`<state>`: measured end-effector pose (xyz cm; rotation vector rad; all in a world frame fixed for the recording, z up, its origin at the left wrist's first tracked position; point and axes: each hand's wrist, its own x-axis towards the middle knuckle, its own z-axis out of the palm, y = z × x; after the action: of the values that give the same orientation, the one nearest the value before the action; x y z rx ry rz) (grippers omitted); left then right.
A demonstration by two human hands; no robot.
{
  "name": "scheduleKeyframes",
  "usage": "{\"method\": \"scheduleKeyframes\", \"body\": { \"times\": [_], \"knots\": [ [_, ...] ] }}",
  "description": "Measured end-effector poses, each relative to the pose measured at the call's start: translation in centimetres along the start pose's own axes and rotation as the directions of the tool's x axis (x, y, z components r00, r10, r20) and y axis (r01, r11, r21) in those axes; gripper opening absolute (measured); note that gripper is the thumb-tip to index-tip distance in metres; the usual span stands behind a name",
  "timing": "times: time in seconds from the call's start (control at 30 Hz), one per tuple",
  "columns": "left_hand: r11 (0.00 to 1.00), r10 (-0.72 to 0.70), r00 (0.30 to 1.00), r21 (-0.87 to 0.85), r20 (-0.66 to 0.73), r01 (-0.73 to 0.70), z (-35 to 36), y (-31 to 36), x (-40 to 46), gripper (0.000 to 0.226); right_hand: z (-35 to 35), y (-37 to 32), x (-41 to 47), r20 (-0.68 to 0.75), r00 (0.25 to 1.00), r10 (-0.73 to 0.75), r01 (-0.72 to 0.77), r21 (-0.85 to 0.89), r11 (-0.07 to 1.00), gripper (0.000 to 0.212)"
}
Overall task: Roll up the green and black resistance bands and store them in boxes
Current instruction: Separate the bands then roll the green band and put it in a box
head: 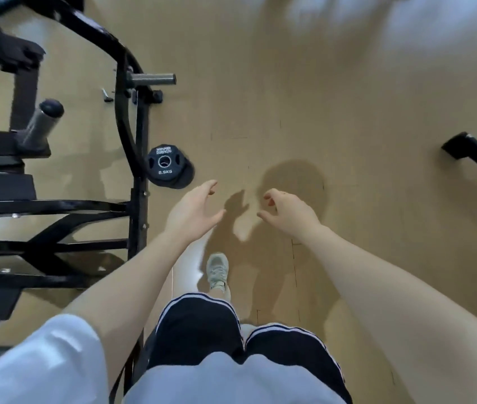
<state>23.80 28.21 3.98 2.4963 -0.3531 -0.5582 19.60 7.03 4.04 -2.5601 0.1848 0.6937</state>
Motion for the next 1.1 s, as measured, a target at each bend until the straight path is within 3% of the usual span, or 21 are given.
{"method": "scheduleKeyframes", "body": {
  "times": [0.2, 0.43, 0.73, 0.93, 1.1],
  "knots": [
    [1.0, 0.006, 1.0, -0.024, -0.002, -0.006, -6.7, -3.0, 7.8, 0.066, -3.9, -4.8, 7.4, -0.04, 0.998, 0.041, -0.038, 0.075, 0.996, 0.042],
    [0.999, 0.005, 1.0, -0.05, 0.003, -0.005, -11.5, -2.8, 17.9, 0.066, -10.0, -6.3, 16.1, -0.048, 0.997, 0.059, -0.058, 0.022, 0.998, 0.042],
    [0.998, 0.025, 0.996, -0.057, -0.087, -0.03, -16.2, -1.4, 36.9, 0.065, -20.2, -5.5, 34.9, -0.062, 0.997, 0.048, -0.05, -0.022, 0.999, 0.044],
    [0.97, -0.13, 0.99, -0.211, -0.046, 0.118, -23.6, 0.2, 49.7, 0.062, -29.9, -7.5, 48.2, 0.041, 0.999, 0.02, -0.016, -0.089, 0.996, 0.048],
    [0.942, -0.236, 0.962, -0.276, -0.136, 0.192, -30.6, -2.8, 58.5, 0.06, -35.6, -10.9, 58.8, 0.063, 0.997, -0.04, 0.046, -0.102, 0.994, 0.048]
  ]
}}
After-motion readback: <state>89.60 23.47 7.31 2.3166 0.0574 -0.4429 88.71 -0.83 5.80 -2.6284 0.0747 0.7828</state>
